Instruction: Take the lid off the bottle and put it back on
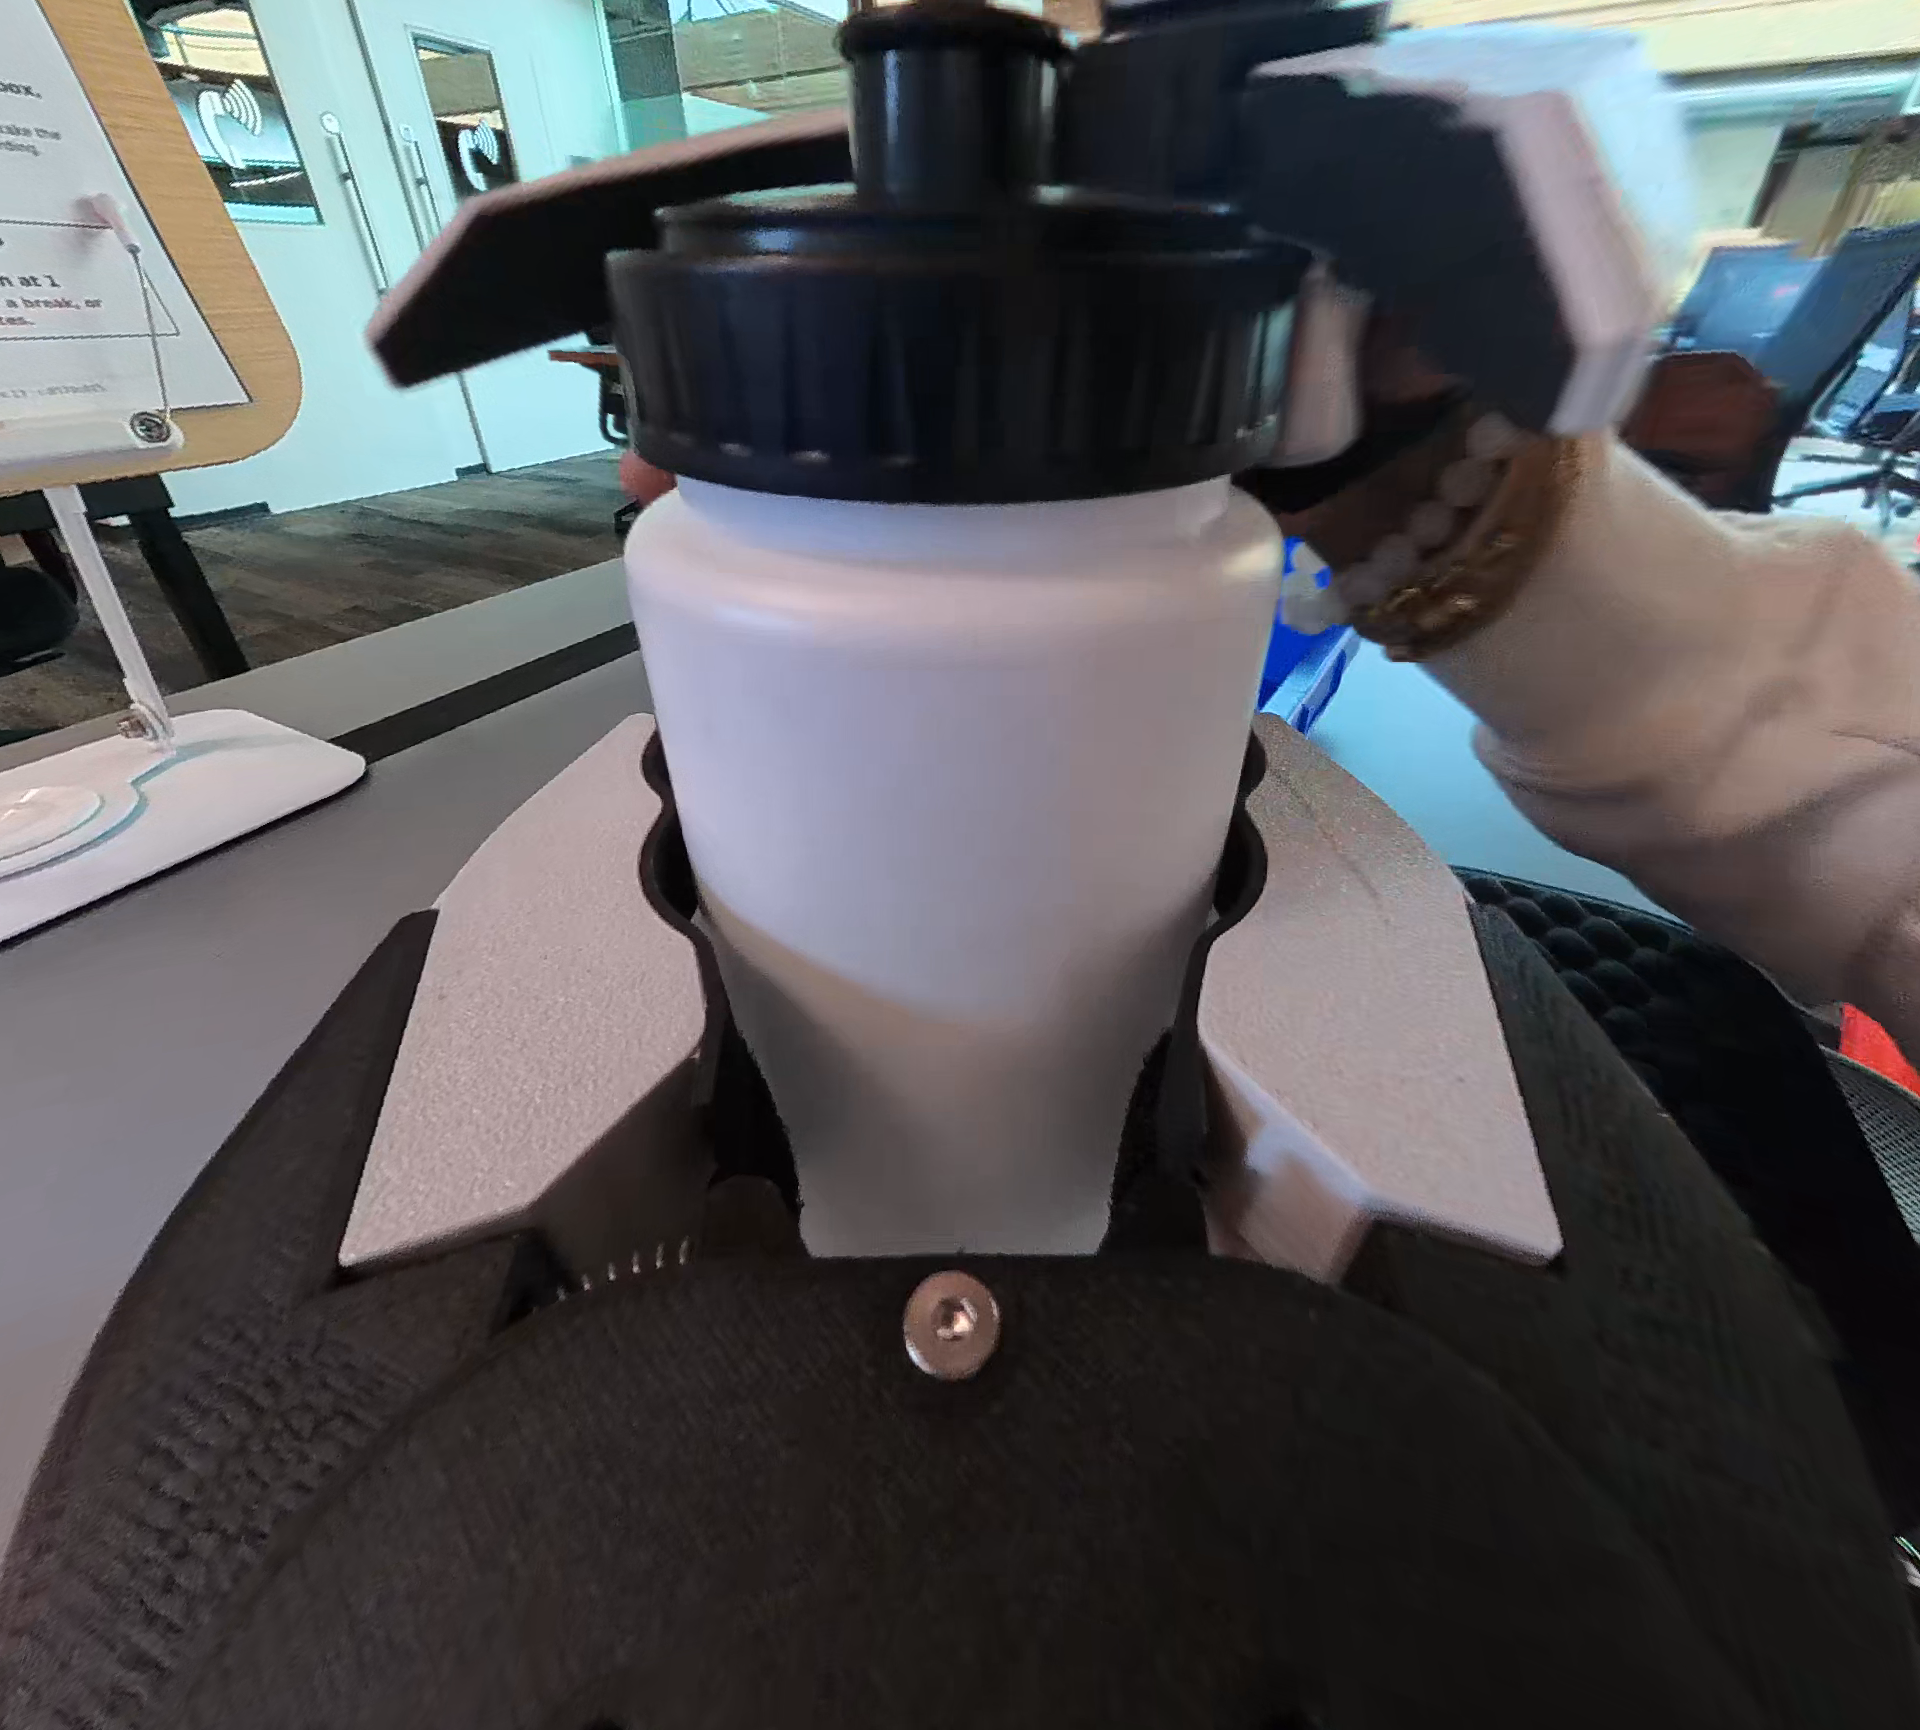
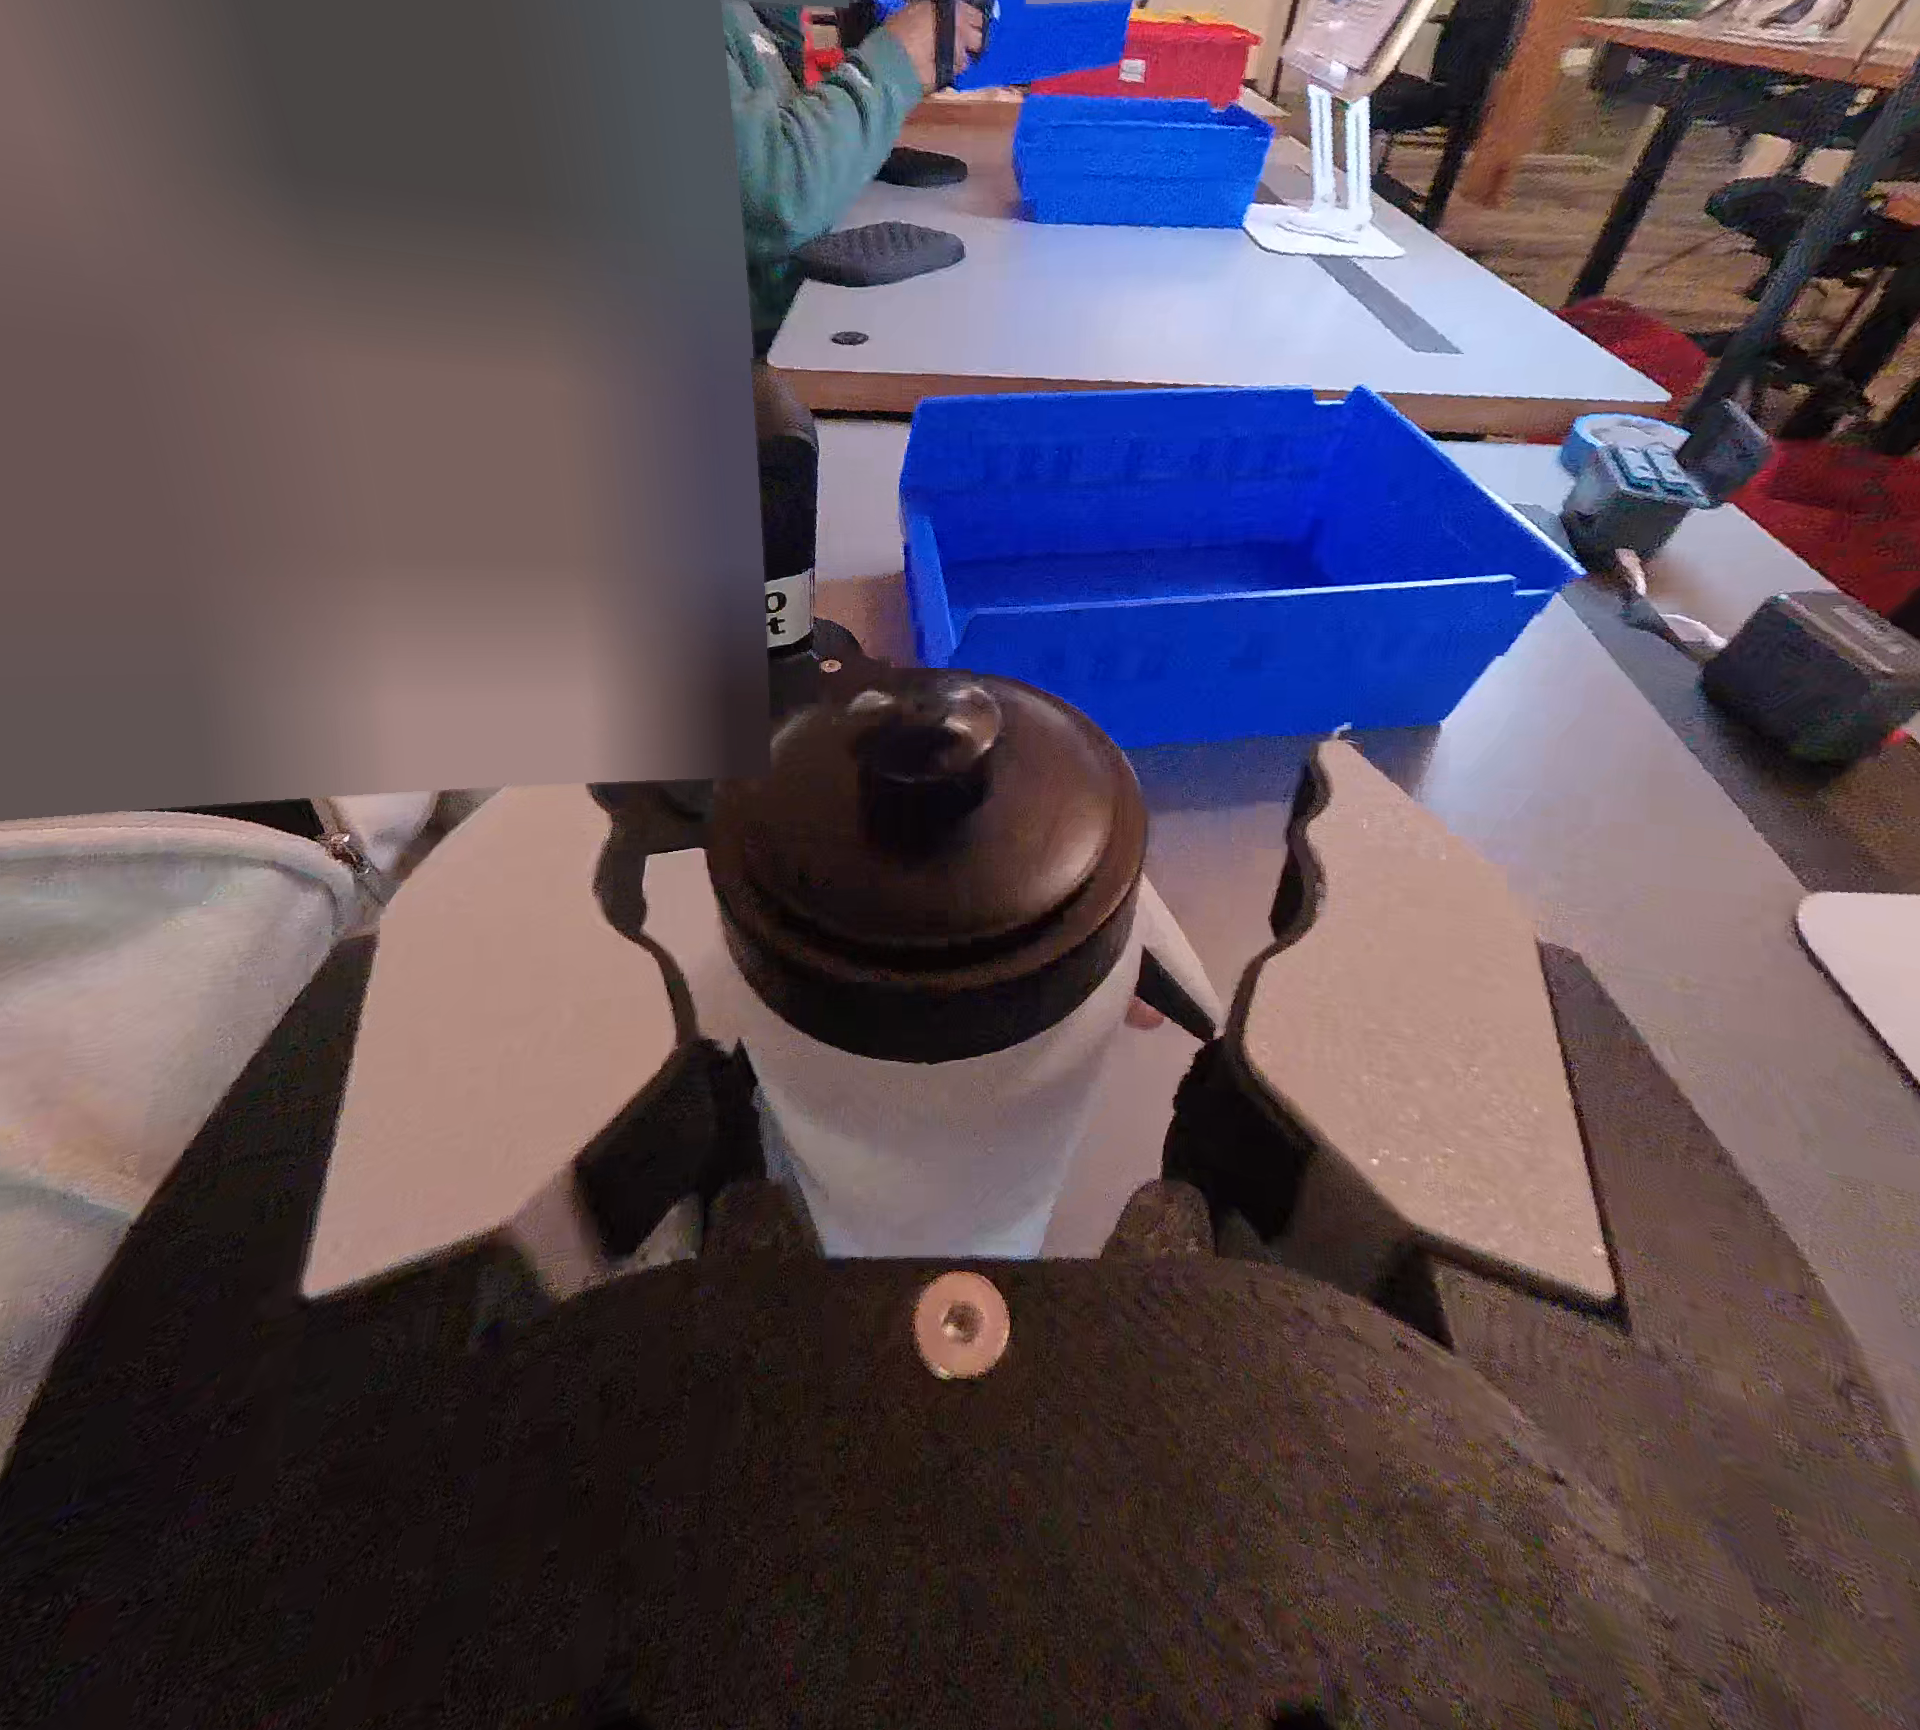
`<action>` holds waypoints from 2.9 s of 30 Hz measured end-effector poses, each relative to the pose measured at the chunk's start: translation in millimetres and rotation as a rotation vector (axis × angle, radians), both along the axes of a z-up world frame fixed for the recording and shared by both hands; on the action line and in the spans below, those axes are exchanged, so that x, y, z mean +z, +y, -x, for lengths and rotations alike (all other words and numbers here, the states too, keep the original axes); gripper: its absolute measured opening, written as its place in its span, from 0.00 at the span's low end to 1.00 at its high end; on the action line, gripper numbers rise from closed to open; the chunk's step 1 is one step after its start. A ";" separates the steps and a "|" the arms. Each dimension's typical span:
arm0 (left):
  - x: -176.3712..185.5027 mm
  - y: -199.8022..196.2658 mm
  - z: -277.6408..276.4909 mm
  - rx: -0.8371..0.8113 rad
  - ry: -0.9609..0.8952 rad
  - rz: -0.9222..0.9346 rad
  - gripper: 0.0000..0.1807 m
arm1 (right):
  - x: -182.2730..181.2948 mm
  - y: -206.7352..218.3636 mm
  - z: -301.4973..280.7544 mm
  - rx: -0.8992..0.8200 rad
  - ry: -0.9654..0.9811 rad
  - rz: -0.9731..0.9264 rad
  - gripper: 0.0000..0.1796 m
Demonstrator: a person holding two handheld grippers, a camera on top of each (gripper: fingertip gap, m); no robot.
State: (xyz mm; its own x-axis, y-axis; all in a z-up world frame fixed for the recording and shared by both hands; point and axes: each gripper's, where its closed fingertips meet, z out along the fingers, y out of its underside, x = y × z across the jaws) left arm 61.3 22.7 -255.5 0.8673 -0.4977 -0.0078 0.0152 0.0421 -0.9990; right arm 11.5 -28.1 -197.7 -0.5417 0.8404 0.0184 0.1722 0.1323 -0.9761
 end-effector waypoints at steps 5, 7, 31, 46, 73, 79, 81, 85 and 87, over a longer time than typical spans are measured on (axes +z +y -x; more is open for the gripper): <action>0.3 -0.4 1.2 0.001 -0.009 -0.001 0.55 | -1.6 -7.2 -1.4 0.089 0.014 0.103 0.46; 0.1 0.2 1.2 0.016 0.000 -0.001 0.55 | 0.5 -3.5 -0.3 -0.021 0.063 0.117 0.46; 0.5 -0.4 3.2 0.015 -0.014 -0.002 0.55 | -3.9 -0.6 -1.3 -0.032 0.053 0.055 0.43; 0.5 -0.9 2.5 0.005 -0.013 -0.003 0.55 | -4.6 -6.3 -2.1 -0.165 0.071 -0.066 0.57; 0.7 -2.0 -1.2 -0.015 -0.009 -0.002 0.55 | -10.7 -4.0 -0.8 -0.053 -0.058 0.042 0.48; 0.3 -0.8 -2.8 0.024 0.016 -0.005 0.55 | -7.0 17.7 2.0 -0.659 0.062 0.069 0.48; 0.7 -2.0 -4.0 0.021 0.019 -0.010 0.55 | -8.2 21.9 -2.2 -0.816 0.082 0.011 0.47; 0.5 -1.6 -1.5 0.007 -0.006 0.004 0.55 | -11.8 0.0 6.6 -0.544 0.098 -0.081 0.67; 0.6 -2.4 -2.3 -0.005 -0.008 0.003 0.55 | -7.0 -12.0 2.8 -0.320 0.091 -0.028 0.78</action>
